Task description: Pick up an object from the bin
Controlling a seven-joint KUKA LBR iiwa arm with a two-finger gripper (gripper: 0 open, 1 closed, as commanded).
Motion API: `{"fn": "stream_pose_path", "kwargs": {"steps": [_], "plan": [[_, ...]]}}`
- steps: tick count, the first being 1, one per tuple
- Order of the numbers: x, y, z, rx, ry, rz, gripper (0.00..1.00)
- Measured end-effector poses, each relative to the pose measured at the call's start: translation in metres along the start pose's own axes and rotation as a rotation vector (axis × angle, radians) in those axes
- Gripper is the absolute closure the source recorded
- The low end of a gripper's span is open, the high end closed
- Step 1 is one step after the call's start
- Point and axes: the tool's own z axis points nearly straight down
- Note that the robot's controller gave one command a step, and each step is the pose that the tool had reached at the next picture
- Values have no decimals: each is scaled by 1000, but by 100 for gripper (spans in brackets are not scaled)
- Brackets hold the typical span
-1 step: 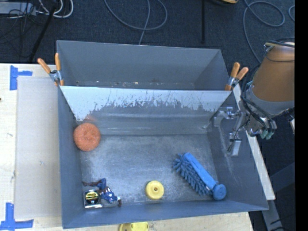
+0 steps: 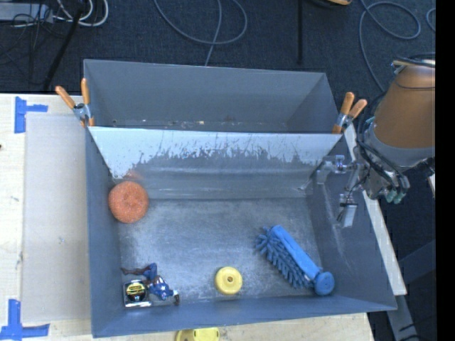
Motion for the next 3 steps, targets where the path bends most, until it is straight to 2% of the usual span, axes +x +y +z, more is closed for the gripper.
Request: {"fn": "stream_pose_path", "kwargs": {"steps": [1,2,3], "plan": [[26,22,40,2,-4,-67,0],[27,35,81,-1,1,-32,0],[35,59,113,0,1,0,0]]}}
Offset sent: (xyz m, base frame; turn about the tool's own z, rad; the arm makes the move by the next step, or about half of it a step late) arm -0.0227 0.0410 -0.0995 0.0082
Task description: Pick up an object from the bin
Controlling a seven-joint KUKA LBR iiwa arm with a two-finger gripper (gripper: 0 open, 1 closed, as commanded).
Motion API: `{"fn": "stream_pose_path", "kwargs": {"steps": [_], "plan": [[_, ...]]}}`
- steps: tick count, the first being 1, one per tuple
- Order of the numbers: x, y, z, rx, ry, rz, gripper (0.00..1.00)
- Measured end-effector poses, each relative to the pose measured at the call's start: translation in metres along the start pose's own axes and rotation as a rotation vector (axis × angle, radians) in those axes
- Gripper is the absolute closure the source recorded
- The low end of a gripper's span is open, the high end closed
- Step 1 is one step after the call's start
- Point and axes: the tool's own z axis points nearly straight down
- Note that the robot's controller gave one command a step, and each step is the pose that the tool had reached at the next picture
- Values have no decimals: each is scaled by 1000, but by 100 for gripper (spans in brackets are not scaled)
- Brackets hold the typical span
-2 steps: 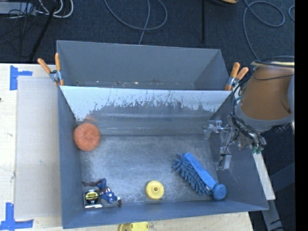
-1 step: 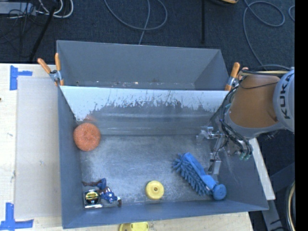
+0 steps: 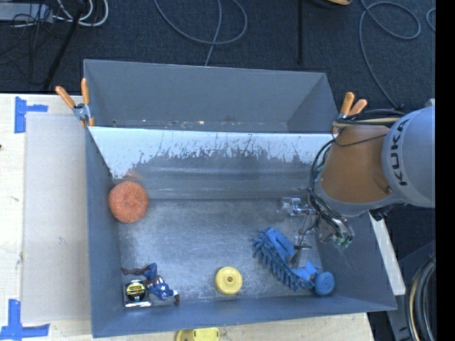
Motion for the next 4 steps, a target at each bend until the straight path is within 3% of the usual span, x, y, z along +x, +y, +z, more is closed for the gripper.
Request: {"fn": "stream_pose_path", "kwargs": {"steps": [1,2,3,4], "plan": [[15,5,13,-2,0,-149,0],[20,3,15,-1,-1,-219,0],[21,4,16,0,-2,-156,0],[16,29,11,0,-1,116,0]]}}
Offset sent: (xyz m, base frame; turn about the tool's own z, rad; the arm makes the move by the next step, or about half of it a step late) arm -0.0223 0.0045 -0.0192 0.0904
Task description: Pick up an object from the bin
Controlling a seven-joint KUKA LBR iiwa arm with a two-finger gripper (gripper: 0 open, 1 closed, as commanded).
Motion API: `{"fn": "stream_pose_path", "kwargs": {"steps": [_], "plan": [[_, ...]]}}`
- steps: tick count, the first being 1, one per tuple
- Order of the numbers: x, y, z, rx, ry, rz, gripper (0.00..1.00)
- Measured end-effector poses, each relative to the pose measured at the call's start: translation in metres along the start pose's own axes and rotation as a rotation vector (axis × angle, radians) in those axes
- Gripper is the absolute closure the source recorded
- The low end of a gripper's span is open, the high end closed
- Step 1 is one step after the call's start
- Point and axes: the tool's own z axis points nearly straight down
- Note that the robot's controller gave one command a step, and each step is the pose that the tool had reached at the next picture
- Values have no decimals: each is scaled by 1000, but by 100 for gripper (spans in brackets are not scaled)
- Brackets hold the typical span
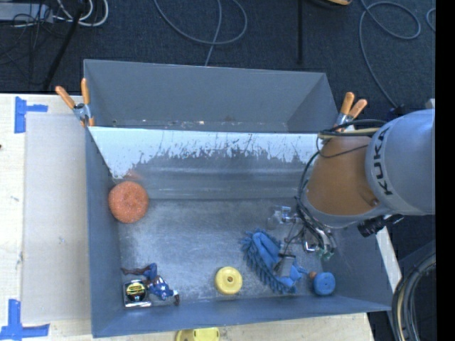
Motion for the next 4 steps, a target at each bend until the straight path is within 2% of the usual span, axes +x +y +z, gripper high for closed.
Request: {"fn": "stream_pose_path", "kwargs": {"steps": [1,2,3,4], "plan": [[23,4,3,0,-1,-193,0],[40,4,6,0,1,-126,0],[15,28,8,0,0,24,100],[15,28,8,0,0,23,100]]}}
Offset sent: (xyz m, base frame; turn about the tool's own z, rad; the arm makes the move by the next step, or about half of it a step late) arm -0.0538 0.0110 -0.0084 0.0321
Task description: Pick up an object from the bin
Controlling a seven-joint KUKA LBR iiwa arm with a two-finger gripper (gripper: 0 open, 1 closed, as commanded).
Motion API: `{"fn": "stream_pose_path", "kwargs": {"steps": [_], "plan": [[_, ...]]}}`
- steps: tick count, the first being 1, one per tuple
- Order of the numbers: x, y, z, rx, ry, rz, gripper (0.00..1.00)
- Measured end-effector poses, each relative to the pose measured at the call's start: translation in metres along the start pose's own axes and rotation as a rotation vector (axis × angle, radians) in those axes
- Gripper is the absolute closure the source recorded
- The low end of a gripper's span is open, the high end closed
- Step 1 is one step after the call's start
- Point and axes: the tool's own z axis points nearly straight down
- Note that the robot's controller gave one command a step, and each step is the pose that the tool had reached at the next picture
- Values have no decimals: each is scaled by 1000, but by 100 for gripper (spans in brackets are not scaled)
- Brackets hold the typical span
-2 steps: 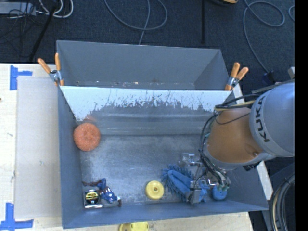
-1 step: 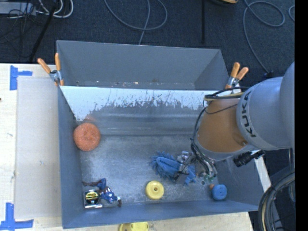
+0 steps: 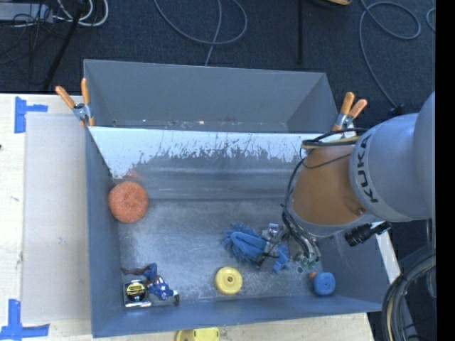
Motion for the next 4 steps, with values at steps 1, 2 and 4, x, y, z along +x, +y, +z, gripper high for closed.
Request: {"fn": "stream_pose_path", "kwargs": {"steps": [1,2,4], "plan": [[1,0,-9,1,10,-1,100],[-22,11,-74,0,3,7,100],[-16,11,-66,2,16,-10,100]]}}
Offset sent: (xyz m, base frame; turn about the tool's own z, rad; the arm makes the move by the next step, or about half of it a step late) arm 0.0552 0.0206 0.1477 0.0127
